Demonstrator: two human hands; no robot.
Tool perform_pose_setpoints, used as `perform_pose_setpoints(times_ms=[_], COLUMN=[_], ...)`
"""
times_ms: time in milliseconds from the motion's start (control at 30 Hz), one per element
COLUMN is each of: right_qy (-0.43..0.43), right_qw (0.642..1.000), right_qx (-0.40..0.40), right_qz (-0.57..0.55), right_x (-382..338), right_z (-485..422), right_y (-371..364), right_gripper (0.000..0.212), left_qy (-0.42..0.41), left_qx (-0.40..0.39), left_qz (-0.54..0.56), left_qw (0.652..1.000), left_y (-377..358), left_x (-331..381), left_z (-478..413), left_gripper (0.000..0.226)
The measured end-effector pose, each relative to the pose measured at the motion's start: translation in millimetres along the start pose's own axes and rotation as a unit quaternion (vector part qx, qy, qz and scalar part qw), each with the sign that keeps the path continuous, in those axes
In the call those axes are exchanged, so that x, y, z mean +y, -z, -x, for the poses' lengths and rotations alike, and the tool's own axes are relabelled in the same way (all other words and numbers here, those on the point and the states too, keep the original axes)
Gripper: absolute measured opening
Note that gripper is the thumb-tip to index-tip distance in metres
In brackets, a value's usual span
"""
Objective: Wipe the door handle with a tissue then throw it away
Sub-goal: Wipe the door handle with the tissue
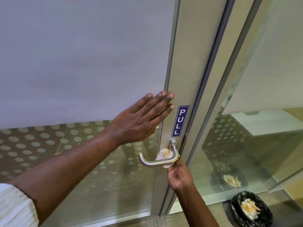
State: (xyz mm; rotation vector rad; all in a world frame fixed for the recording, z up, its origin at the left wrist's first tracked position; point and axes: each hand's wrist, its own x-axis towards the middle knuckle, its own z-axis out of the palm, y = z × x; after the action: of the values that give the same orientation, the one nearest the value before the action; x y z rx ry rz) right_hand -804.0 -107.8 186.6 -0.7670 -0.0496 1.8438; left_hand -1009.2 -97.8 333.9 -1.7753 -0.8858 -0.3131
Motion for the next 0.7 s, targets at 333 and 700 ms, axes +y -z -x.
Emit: perform_pose_setpoints(times_ms=[333,700], right_qy=[0.112,0.203], right_qw=[0.992,0.951], right_qx=[0.047,-0.031], right_qz=[0.034,0.230], right_x=[0,49], right_z=[-2,42], right_y=[6,8], right_gripper=[0.026,0.032], left_qy=[-0.002,0.001], left_qx=[0.002,0.005], left_qz=[-0.003,-0.001], left_qw=[1.000,1.000], left_y=[-1,1], left_x=[0,0], left_z=[0,0], left_gripper=[0.070,0.071])
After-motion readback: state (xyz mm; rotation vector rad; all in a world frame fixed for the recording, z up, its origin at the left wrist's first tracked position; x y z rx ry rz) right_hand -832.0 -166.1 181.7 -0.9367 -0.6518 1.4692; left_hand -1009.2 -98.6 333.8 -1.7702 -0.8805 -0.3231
